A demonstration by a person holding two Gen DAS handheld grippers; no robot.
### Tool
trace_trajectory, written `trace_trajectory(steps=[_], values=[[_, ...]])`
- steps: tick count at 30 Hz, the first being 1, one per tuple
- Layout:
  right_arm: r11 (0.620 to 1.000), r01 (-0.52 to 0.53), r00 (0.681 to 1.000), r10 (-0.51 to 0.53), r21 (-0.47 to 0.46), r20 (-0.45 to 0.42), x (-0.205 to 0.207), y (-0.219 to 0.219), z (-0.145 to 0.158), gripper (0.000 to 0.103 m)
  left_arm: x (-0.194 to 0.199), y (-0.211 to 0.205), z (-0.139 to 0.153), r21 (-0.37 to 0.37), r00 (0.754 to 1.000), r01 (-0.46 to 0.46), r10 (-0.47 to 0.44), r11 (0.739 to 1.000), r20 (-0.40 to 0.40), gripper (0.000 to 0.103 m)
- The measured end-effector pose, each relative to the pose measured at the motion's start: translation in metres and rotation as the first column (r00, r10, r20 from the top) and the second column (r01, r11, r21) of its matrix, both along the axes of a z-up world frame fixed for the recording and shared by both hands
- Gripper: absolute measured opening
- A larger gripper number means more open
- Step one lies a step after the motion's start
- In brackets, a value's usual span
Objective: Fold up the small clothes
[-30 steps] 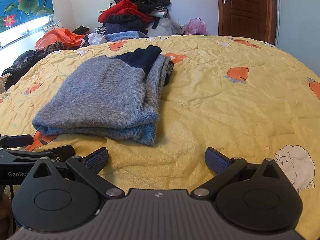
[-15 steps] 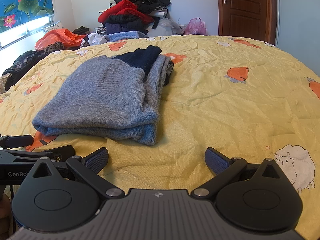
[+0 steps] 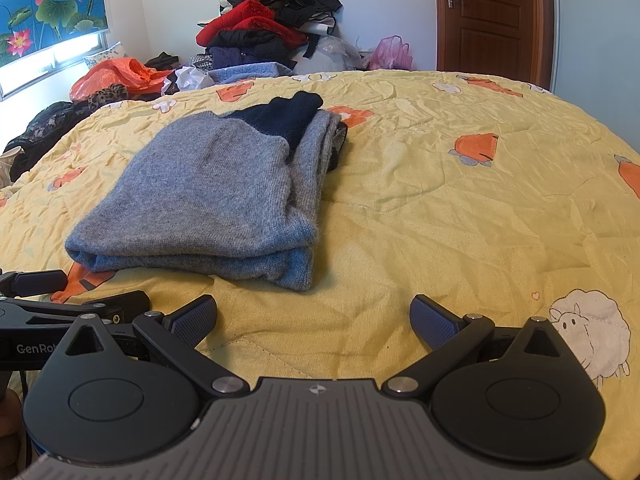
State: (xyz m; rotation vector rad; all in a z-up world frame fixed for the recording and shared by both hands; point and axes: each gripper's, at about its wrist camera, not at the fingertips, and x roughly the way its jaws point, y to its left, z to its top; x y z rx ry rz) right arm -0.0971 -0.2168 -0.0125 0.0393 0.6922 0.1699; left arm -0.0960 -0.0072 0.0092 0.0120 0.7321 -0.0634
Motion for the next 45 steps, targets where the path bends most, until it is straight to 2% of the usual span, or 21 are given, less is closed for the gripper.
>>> trace_trajectory(steps=[9,13,20,26,45], values=[[1.0,0.002,1.0,-0.002,-0.001,-0.003,-0.002,0.0,0.001,0.103,0.001,0.001,0.003,-0.002,1.0,-0.001,0.001,1.0,-0.016,0.103],[1.0,0.008,0.999,-0.009,-0.013,-0.044,-0.006,0.003,0.007,0.103,-0.001,0.001,0.01,-0.006,0.999,-0.023,0.023,1.0,-0.047,0.103],[1.0,0.016,1.0,-0.016,-0.016,0.007,-0.016,-0.002,0.035,0.103,-0.014,-0.001,0.03,0.0,1.0,-0.025,0.025,1.0,0.012,0.103],[1.0,0.007,0.999,-0.007,-0.007,-0.034,-0.013,-0.002,0.029,0.103,-0.014,-0.002,0.036,0.002,1.0,-0.017,0.017,1.0,0.02,0.103],[1.0,0.009,1.0,-0.009,0.005,-0.03,-0.012,-0.004,0.032,0.103,-0.014,0.002,0.033,-0.019,1.0,-0.02,0.02,1.0,0.004,0.103]])
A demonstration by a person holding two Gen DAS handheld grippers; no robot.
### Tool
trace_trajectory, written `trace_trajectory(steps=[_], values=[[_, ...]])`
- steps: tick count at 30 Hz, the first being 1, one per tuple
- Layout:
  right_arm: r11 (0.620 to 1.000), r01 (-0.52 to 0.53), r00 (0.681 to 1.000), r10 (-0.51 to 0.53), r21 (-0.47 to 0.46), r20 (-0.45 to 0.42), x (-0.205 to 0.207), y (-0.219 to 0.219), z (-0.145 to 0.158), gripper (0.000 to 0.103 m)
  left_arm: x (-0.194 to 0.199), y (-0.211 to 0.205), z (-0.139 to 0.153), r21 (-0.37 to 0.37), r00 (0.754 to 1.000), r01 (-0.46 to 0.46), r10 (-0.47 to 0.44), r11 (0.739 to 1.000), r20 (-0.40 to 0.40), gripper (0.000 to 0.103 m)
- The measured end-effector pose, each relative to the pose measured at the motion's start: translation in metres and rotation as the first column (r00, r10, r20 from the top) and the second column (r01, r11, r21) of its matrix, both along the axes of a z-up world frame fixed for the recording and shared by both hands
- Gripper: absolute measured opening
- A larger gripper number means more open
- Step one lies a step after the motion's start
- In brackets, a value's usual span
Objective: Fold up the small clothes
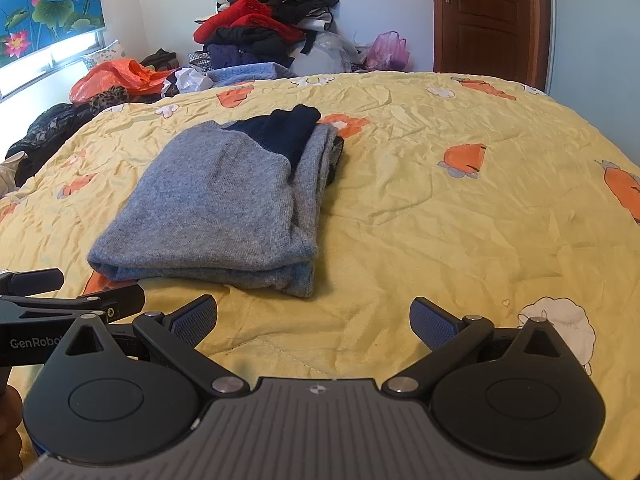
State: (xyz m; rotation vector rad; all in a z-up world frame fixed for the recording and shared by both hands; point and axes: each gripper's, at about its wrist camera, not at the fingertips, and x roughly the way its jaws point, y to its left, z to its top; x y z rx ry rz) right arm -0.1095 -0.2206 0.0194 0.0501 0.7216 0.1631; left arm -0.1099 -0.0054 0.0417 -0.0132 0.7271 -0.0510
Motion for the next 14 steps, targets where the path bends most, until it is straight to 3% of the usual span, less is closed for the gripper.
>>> trace_trajectory(steps=[8,11,14], values=[[1.0,-0.001,1.0,0.001,0.011,-0.005,0.0,-0.001,-0.001,0.103,-0.006,0.005,0.004,0.013,0.998,-0.044,0.043,0.999,0.035,0.103],[1.0,0.003,1.0,-0.003,0.017,0.003,0.0,-0.002,-0.001,0.103,-0.006,0.012,0.007,-0.007,0.999,-0.024,0.024,1.0,0.036,0.103],[1.0,-0.005,1.0,0.006,-0.004,0.03,0.01,-0.01,0.005,0.103,0.003,0.033,0.016,0.023,0.998,-0.008,0.006,1.0,0.064,0.103]])
